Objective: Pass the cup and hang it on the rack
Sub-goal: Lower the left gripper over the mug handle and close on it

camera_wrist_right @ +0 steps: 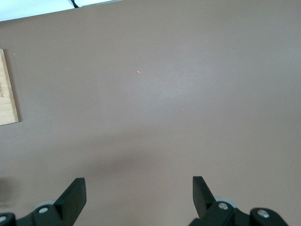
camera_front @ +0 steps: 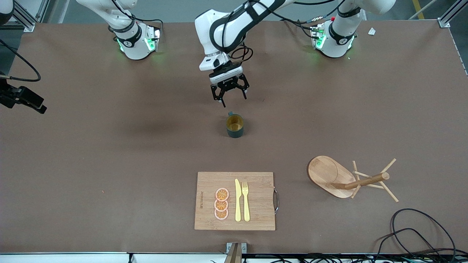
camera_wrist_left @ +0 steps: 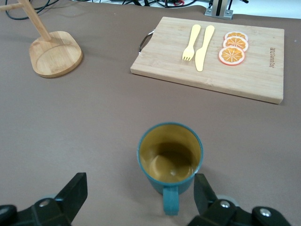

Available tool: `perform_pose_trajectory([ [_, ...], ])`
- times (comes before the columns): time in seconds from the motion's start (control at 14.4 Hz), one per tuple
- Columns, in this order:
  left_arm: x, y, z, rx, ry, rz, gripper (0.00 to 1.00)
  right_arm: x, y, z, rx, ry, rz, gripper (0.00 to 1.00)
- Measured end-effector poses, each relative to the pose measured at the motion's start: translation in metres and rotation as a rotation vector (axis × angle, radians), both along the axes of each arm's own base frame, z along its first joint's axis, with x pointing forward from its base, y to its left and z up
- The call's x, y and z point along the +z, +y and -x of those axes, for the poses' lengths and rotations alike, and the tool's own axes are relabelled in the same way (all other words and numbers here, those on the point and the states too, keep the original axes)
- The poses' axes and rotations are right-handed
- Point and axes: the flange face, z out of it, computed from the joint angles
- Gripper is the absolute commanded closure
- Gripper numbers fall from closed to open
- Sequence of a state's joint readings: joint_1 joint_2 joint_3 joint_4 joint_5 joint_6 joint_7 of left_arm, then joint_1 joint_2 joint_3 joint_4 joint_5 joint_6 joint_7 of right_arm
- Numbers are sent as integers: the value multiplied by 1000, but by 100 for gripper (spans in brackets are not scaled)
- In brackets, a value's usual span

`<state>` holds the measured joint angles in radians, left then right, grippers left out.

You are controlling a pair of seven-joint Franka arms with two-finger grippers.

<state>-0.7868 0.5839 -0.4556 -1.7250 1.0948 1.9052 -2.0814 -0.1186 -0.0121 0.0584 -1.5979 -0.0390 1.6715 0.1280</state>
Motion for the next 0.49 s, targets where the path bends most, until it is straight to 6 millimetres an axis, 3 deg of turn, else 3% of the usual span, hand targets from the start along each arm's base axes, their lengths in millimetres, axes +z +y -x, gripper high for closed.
perform_pose_trajectory([
  [0.49, -72, -9, 28, -15, -124, 44, 1, 3, 0, 0, 0, -3, -1, 0],
])
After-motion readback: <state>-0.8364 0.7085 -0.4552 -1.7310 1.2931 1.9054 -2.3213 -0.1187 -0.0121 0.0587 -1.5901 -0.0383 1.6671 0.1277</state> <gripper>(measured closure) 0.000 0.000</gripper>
